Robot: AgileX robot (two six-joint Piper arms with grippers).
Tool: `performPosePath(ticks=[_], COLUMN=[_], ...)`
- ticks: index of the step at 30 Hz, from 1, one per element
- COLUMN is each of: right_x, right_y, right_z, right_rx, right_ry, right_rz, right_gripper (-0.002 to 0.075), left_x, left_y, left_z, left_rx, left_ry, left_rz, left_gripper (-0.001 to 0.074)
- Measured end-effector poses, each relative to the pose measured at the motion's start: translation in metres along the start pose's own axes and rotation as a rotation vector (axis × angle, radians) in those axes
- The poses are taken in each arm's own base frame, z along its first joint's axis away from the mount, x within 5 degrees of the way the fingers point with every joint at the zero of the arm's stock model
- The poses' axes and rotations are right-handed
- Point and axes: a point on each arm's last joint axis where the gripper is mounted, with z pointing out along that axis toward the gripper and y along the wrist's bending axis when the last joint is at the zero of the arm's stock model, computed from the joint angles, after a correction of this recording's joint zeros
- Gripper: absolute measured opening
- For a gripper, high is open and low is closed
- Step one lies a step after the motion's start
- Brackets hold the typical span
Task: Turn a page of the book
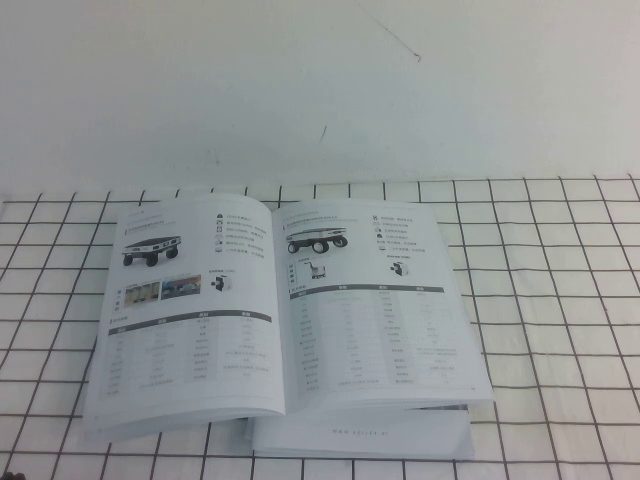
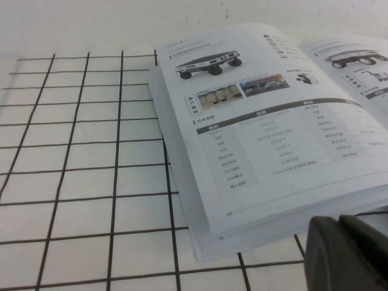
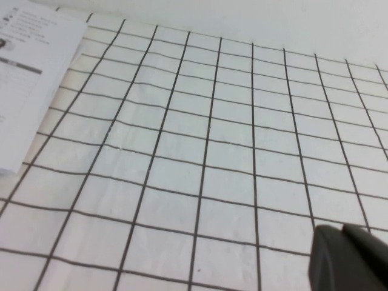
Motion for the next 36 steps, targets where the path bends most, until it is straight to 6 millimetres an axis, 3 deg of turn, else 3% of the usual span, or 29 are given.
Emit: performPosePath(ticks=[12,36], right_x=[0.0013,0.0011], right_y=[-0.0061,-0.0045], right_z=[-0.0005,-0.0003], right_rx=[0.111,0.080], right_ry=[0.014,0.013], right_rz=[0.142,0.128], right_gripper=[-0.0001,-0.0001], left_x=[0.0000,0.0000], left_y=[0.0000,0.0000], left_z=[0.0000,0.0000], left_rx=[0.000,0.000], left_ry=[0.000,0.000], left_rz=[0.000,0.000], left_gripper=[-0.0002,-0.0002])
